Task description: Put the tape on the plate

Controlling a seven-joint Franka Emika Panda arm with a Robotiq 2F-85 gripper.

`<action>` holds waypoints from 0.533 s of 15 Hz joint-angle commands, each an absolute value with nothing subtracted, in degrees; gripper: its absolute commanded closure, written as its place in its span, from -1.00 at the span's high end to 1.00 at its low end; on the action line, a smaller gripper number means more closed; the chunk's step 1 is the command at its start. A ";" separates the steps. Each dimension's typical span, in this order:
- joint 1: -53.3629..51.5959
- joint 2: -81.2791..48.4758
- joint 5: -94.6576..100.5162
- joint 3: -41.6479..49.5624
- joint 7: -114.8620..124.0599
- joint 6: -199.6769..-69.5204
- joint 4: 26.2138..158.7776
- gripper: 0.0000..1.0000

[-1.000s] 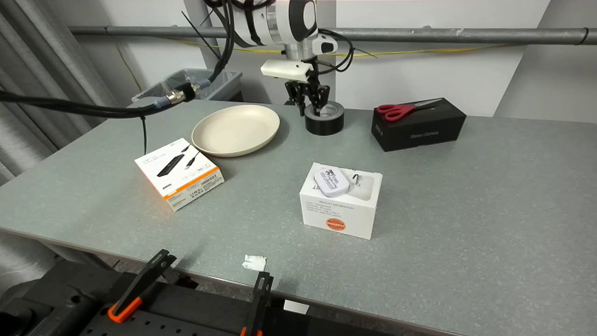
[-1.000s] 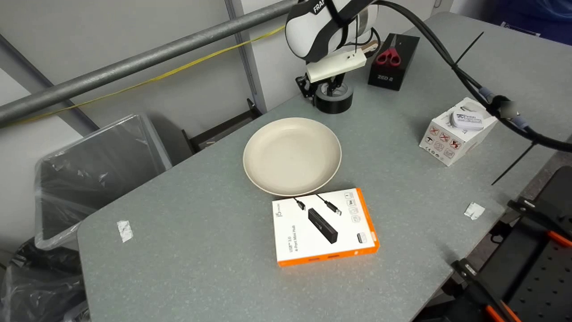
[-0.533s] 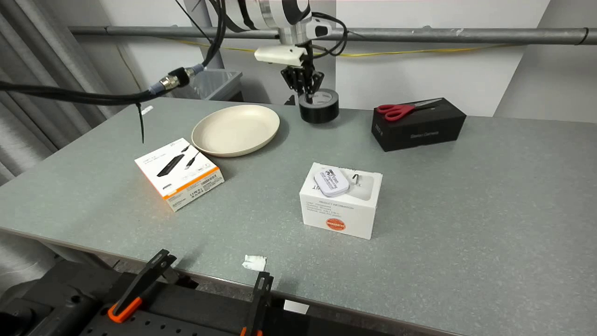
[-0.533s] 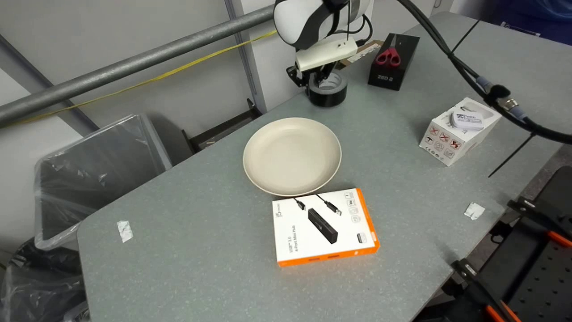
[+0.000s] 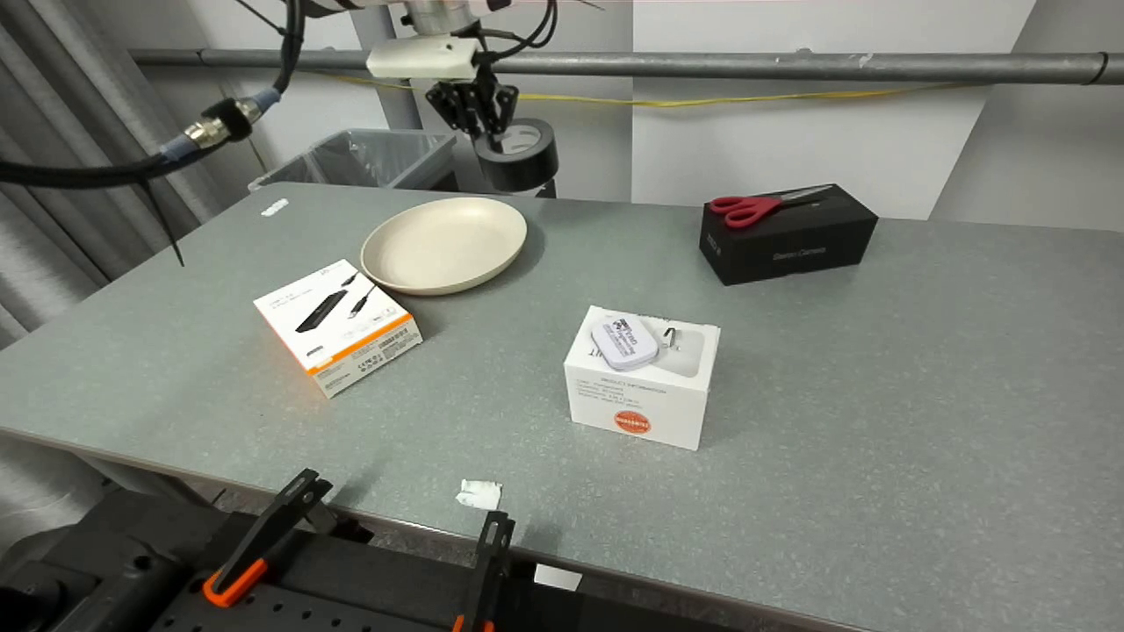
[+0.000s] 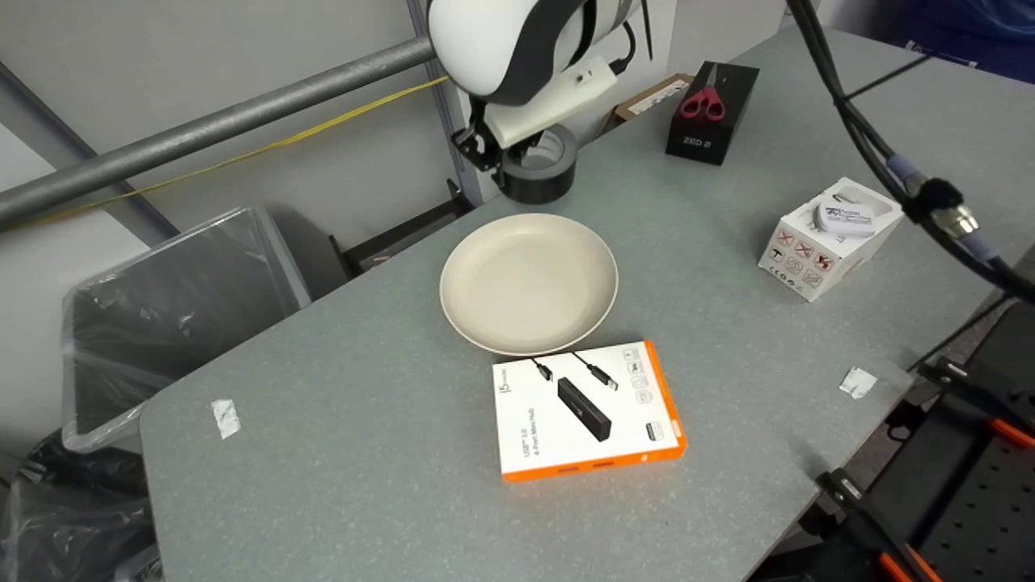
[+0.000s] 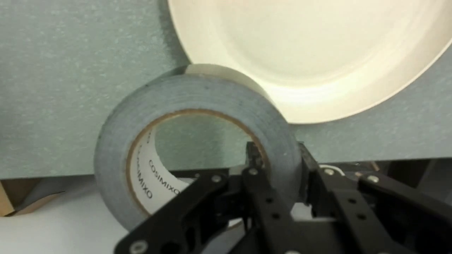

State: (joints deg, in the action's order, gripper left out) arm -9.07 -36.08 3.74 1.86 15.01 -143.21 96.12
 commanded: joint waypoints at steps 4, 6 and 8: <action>-14.17 -33.29 7.43 -0.18 12.24 -146.62 106.83 -0.87; -14.68 -33.83 7.94 -0.20 11.63 -145.98 107.79 -0.87; -14.73 -33.79 8.56 0.11 11.19 -145.93 108.93 -0.87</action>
State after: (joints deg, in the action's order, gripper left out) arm -14.64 -34.98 6.40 -0.48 12.37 -145.04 106.82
